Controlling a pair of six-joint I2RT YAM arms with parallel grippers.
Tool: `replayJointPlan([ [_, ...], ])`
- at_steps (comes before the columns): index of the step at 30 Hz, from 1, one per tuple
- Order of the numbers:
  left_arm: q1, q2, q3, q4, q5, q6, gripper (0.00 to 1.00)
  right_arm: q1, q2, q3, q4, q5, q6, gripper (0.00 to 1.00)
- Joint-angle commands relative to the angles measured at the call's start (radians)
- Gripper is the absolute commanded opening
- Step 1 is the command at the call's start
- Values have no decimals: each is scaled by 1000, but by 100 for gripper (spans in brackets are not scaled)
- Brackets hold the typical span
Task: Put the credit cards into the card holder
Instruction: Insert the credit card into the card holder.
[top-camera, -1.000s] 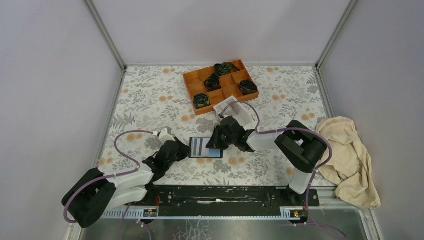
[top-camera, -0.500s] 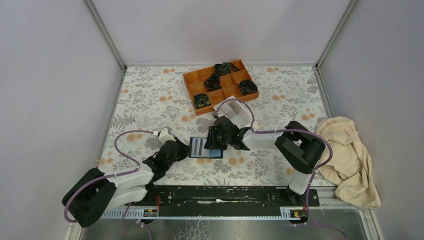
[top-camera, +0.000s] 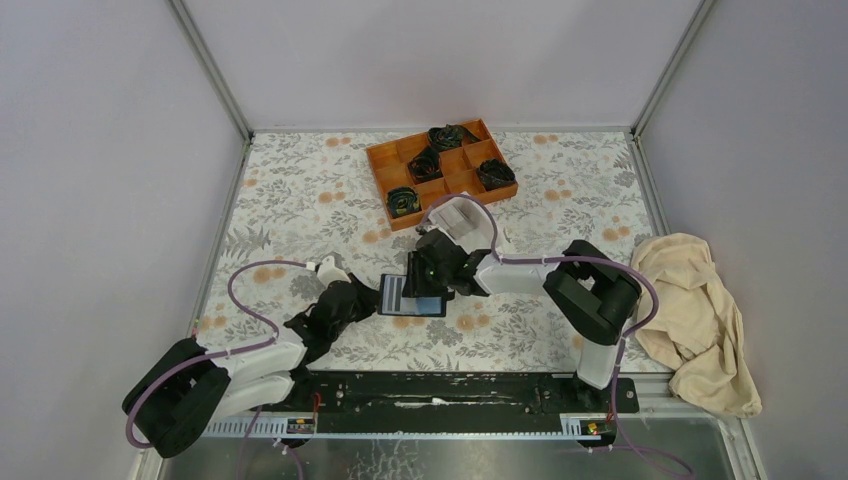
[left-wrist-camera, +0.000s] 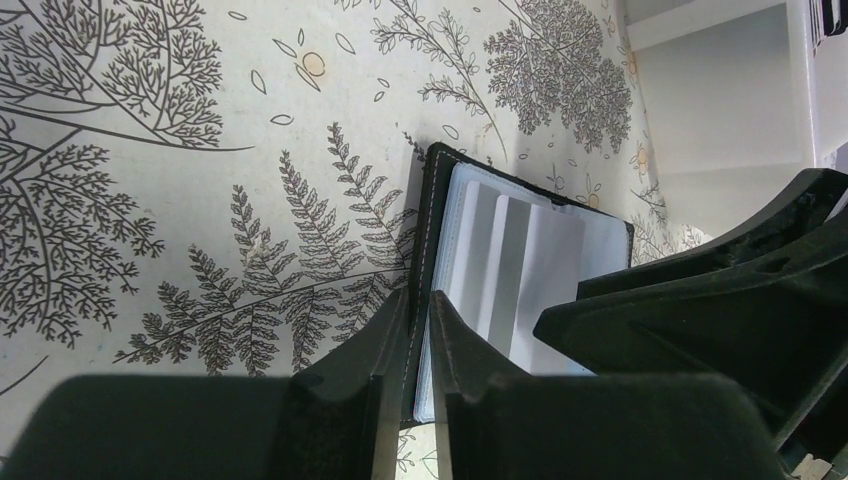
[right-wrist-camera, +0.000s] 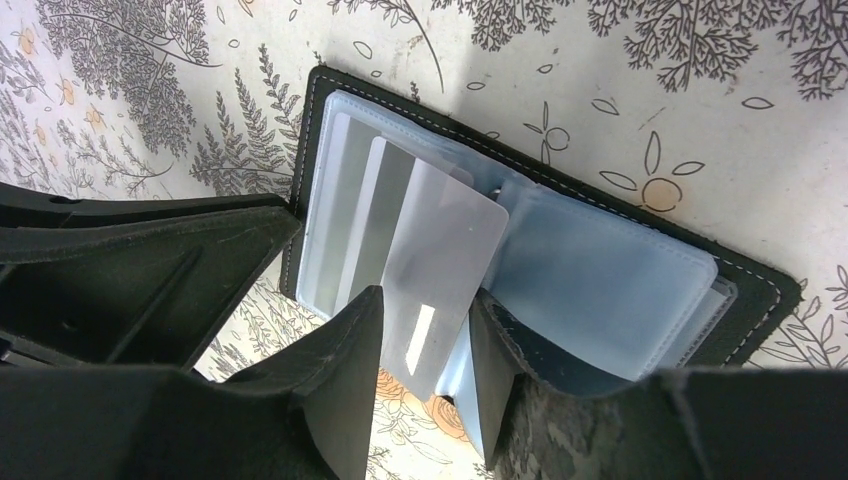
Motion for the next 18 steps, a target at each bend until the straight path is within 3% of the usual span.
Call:
replayJointPlan([
  [1, 4, -15, -8, 68, 10, 10, 19, 26, 43, 45, -23, 40, -9, 45],
  [18, 3, -27, -15, 77, 30, 7, 18, 65, 68, 127, -91, 72, -26, 47],
])
